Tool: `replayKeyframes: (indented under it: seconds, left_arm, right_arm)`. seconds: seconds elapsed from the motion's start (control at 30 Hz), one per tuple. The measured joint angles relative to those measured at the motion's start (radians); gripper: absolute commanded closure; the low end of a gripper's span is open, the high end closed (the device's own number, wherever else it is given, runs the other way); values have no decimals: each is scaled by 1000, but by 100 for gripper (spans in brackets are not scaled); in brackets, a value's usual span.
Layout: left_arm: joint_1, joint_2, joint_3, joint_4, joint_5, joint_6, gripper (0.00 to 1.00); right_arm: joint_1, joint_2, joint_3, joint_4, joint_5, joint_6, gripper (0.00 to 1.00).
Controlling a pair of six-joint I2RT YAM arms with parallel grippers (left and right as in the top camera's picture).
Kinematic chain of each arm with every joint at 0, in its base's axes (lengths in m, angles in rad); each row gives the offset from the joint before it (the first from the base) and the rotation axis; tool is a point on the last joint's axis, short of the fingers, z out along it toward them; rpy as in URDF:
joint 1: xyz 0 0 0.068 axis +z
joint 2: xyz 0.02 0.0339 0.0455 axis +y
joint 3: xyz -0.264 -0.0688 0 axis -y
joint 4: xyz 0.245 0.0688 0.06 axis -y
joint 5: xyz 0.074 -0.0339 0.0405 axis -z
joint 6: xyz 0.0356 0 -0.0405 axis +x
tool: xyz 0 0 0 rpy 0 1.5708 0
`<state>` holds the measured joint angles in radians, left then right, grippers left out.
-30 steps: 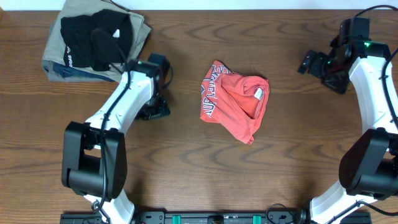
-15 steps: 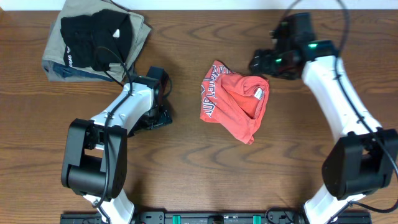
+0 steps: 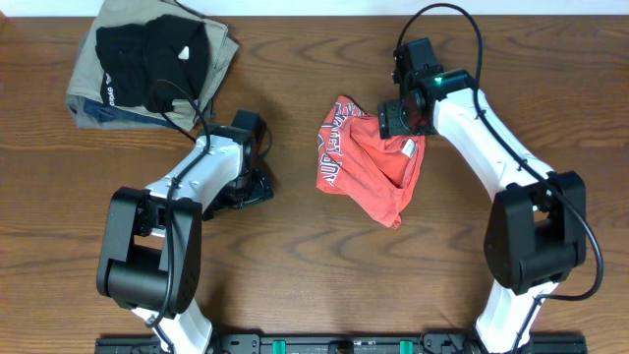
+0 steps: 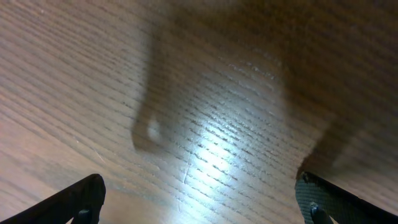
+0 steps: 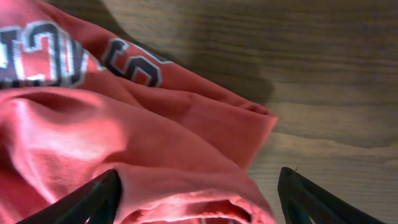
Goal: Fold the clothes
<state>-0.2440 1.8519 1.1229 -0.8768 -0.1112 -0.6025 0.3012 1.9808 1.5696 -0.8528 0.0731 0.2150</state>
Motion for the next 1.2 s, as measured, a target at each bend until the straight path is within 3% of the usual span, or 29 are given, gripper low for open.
replayKeyframes:
  seconds: [0.4,0.87,1.2]
  left_arm:
    - [0,0,0,6,0,0,2]
    - [0,0,0,6,0,0,2]
    - [0,0,0,6,0,0,2]
  right_arm:
    - [-40,1,-3,-16,18,-116,21]
    - [-48,1,-8,-33,-64,-156,23]
    - [-76,1,-11,-87,-100,-350,26]
